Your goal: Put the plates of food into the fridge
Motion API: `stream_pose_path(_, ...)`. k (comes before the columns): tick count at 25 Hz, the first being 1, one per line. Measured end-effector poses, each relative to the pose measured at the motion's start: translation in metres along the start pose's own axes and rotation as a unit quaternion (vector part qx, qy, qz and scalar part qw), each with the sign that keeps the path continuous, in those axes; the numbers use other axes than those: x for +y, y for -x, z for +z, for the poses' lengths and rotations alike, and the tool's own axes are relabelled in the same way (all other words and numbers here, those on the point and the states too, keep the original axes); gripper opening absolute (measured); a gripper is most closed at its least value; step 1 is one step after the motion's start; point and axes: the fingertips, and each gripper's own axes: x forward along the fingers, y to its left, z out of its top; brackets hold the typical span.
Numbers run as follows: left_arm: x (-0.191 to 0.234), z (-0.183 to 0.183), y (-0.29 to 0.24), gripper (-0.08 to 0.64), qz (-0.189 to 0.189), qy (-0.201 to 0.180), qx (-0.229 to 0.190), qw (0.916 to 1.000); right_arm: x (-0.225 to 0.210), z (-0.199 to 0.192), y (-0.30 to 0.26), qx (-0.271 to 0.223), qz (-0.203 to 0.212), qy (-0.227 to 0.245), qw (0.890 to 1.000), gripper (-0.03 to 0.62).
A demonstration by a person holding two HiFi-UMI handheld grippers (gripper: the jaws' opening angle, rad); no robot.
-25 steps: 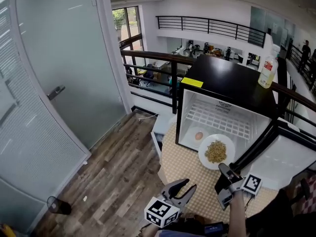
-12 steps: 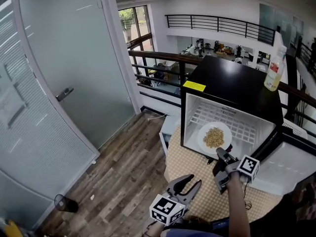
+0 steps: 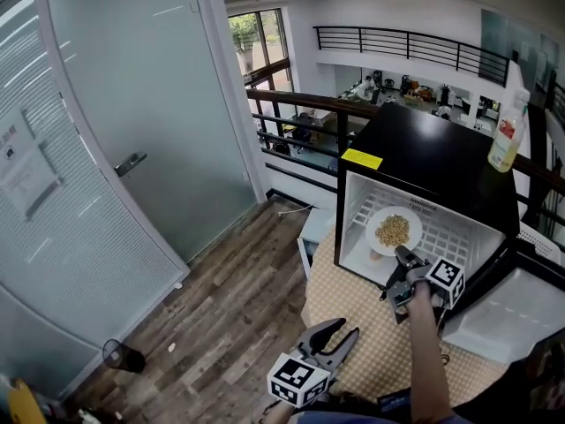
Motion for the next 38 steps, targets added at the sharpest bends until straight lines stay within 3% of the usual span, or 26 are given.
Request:
stream_pose_path(9,0.01,0.0,0.003,0.143,0.023,0.008,-0.002,0.9997,0.005,0.02,-0.035,-0.024,-0.011,-0.007,1.0,0.026)
stream_pose_path(19,0.011,-0.004,0.006,0.143,0.037,0.01,0.004,0.9993,0.013,0.036,-0.063,-0.031,-0.037,0.045,0.998,0.028)
stream_pose_path(27,0.012,-0.009,0.005,0.143,0.04,0.013,0.007,0.9991,0.013,0.024,-0.06,0.013,-0.056,0.108,0.993,0.067)
stream_pose_path(34,0.01,-0.013,0.002,0.143,0.037,0.013,0.012,0.9992,0.005,0.005,-0.057,0.055,-0.053,0.066,0.995,0.067)
stream_pose_path(38,0.009,-0.015,0.003,0.143,0.039,0.013,0.015,0.999,-0.002,0.002,-0.054,0.054,-0.045,0.051,0.996,0.071)
